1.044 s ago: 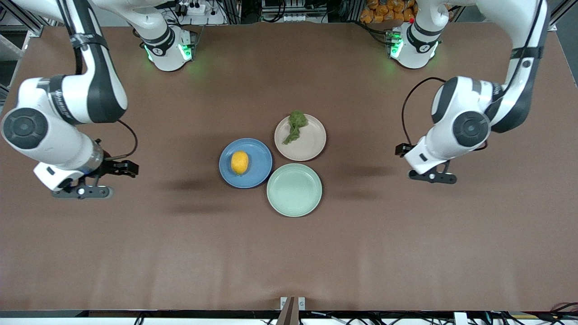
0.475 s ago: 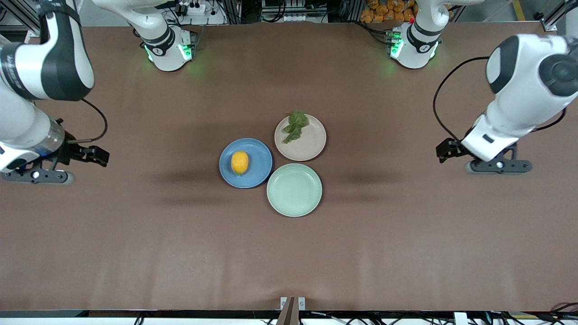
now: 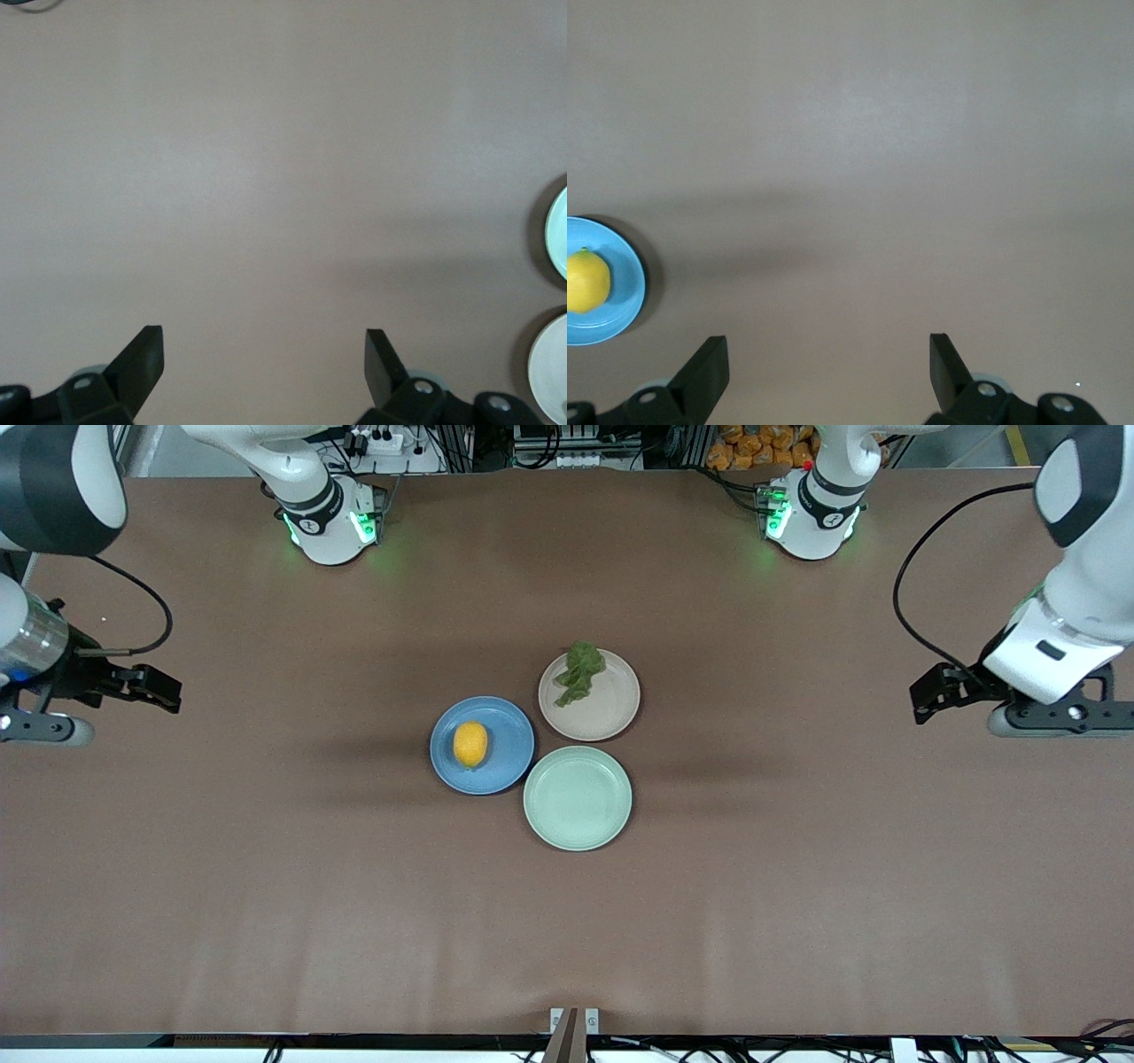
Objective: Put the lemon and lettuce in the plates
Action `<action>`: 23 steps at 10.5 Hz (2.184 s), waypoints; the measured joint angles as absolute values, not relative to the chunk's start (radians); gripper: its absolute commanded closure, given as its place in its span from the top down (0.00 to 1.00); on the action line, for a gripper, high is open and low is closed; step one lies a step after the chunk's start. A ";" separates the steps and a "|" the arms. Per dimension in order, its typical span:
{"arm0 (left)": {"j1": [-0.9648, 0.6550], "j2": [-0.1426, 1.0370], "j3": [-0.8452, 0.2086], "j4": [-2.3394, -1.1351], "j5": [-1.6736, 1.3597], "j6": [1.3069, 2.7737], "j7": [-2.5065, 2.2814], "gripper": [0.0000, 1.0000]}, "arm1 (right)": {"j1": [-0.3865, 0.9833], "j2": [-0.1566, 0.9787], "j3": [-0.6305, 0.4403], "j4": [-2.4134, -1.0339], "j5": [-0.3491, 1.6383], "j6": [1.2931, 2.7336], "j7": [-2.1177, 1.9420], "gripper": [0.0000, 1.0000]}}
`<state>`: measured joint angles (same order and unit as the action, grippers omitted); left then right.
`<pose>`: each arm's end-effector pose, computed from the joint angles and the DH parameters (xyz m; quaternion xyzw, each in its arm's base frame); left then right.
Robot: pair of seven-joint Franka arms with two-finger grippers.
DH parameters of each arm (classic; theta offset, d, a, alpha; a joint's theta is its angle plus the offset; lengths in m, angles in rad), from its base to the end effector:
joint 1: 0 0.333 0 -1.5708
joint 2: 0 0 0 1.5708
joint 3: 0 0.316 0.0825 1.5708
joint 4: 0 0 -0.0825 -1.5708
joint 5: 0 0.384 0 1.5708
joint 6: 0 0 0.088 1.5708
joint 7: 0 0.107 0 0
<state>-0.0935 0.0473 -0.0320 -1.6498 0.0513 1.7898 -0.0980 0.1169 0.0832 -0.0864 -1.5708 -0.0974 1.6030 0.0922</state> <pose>0.5822 -0.0686 0.5799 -0.9985 0.0181 -0.0488 0.0192 0.5804 0.0095 0.5807 0.9979 -0.0279 -0.0221 0.0536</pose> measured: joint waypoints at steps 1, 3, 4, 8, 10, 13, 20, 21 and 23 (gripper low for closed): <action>-0.084 0.046 -0.032 -1.619 0.034 1.744 -0.098 1.00 | 0.117 0.074 -0.089 -1.556 -0.097 1.580 0.092 1.00; -0.067 0.030 -0.031 -1.584 -0.002 1.662 -0.097 1.00 | 0.116 0.068 -0.103 -1.517 -0.079 1.544 0.092 1.00; -0.062 0.017 -0.031 -1.579 -0.004 1.639 -0.097 1.00 | 0.116 0.068 -0.111 -1.506 -0.056 1.538 0.092 1.00; -0.057 -0.006 -0.031 -1.544 -0.004 1.602 -0.097 1.00 | 0.116 0.063 -0.142 -1.474 -0.035 1.513 0.092 1.00; -0.051 -0.006 -0.031 -1.533 -0.004 1.586 -0.097 1.00 | 0.116 0.063 -0.142 -1.474 -0.033 1.512 0.092 1.00; -0.046 -0.001 -0.031 -1.533 -0.004 1.585 -0.097 1.00 | 0.116 0.063 -0.142 -1.474 -0.032 1.512 0.092 1.00; -0.053 -0.001 -0.039 -1.528 -0.004 1.584 -0.087 1.00 | 0.116 0.063 -0.141 -1.470 -0.029 1.503 0.092 1.00; -0.053 -0.001 -0.039 -1.528 -0.004 1.583 -0.086 1.00 | 0.116 0.062 -0.142 -1.465 -0.029 1.501 0.092 1.00; -0.053 -0.001 -0.039 -1.528 -0.004 1.583 -0.084 1.00 | 0.116 0.057 -0.142 -1.458 -0.029 1.494 0.092 1.00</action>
